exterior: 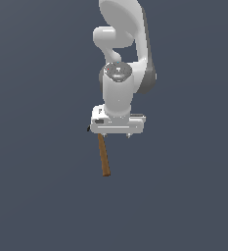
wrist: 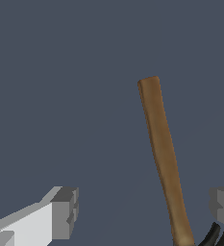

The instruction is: Pick up the object and move it to a goal position.

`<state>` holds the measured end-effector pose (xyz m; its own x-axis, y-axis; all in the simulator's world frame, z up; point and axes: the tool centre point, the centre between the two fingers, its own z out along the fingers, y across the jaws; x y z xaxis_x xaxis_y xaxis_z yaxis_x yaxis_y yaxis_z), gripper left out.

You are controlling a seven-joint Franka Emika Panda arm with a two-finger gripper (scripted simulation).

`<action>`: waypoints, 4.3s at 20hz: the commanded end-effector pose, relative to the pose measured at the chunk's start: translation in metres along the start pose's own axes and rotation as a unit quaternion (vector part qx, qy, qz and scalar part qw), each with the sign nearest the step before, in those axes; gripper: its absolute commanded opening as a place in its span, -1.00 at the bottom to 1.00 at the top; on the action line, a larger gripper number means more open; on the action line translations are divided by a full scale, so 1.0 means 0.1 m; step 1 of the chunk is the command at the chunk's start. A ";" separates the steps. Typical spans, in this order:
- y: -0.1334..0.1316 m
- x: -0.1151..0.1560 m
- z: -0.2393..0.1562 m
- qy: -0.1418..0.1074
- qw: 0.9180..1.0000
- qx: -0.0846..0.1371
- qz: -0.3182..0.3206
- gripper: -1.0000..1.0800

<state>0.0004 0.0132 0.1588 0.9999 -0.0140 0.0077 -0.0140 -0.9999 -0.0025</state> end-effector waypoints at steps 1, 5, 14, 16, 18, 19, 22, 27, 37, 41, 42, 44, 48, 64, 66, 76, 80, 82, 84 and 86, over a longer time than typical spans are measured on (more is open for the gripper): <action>0.00 0.00 0.00 0.000 1.000 0.000 0.000 0.92; 0.09 0.03 -0.09 0.004 1.000 0.001 0.013 0.92; 0.22 0.06 -0.17 0.010 1.000 0.002 0.028 0.92; 0.26 0.05 -0.11 0.009 1.000 0.002 0.025 0.92; 0.32 0.03 -0.03 0.008 1.000 0.002 0.020 0.92; 0.36 0.01 0.02 0.007 1.000 0.001 0.018 0.92; 0.49 -0.05 0.20 0.005 1.000 0.001 0.007 0.92; 0.75 -0.22 0.57 0.001 1.000 -0.001 -0.014 0.92; 0.98 -0.41 0.91 -0.004 0.999 -0.001 -0.034 0.92; 0.98 -0.41 0.92 -0.004 0.999 -0.001 -0.033 0.92; 0.98 -0.41 0.93 -0.004 0.999 -0.001 -0.033 0.92; 0.98 -0.41 0.99 -0.004 0.999 -0.001 -0.033 0.92; 0.98 -0.42 1.17 -0.004 0.999 -0.001 -0.034 0.92; 0.98 -0.42 1.42 -0.004 0.999 -0.001 -0.035 -1.00; 0.98 -0.42 1.42 -0.004 0.999 -0.001 -0.035 -1.00; 1.19 -0.39 1.35 -0.003 0.999 0.000 -0.039 -1.00; 1.53 -0.35 1.28 -0.003 0.999 0.000 -0.038 -1.00; 1.74 -0.33 1.23 -0.004 0.999 0.000 -0.037 -1.00; 1.95 -0.31 1.19 -0.004 0.999 -0.001 -0.036 -1.00; 2.13 -0.29 1.16 -0.004 0.999 -0.001 -0.036 -1.00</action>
<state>-0.0331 -0.1847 0.0379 0.9984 0.0570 -0.0025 0.0570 -0.9984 -0.0019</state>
